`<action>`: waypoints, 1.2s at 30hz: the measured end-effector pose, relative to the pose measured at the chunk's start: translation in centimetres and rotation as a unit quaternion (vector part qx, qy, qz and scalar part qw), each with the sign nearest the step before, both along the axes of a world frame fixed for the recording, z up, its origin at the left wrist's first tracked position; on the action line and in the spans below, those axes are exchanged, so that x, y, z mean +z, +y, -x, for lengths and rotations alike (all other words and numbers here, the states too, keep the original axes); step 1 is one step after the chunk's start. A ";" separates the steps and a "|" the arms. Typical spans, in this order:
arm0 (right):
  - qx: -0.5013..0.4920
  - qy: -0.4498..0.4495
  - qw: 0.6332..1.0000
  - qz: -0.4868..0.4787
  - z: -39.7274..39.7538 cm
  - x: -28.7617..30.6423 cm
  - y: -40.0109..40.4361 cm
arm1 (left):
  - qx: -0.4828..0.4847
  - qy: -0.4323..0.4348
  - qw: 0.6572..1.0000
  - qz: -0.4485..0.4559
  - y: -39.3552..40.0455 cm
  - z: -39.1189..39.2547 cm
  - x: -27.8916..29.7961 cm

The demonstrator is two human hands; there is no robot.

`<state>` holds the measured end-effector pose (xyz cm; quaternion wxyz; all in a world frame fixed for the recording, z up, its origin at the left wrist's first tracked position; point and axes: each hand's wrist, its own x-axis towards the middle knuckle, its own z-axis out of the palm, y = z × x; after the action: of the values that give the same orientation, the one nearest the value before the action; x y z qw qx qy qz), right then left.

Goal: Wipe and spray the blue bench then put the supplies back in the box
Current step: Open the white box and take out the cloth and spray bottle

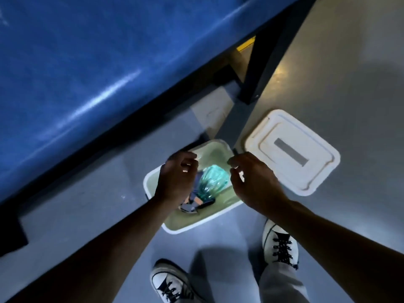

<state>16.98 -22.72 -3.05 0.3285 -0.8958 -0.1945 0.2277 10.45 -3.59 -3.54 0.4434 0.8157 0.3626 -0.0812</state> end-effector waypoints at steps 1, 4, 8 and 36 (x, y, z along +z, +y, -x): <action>0.043 -0.001 0.999 0.010 0.4 -0.6 1.4 | 0.011 0.003 1.000 -0.003 0.7 1.8 -0.3; 0.235 0.014 0.963 0.132 1.7 -3.5 4.8 | -0.008 0.019 0.999 -0.043 2.6 6.6 -1.9; 0.417 -0.099 0.871 0.240 3.6 -8.1 6.9 | 0.055 0.051 0.997 0.003 3.6 10.1 -3.8; 0.134 -0.005 0.983 0.126 2.0 -6.5 2.8 | -0.233 0.180 0.950 -0.106 0.6 7.3 -13.8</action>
<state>14.98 -19.94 -9.56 0.1787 -0.8968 -0.2844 0.2879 3.18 -2.96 -17.35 0.2501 0.8916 0.2432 -0.2887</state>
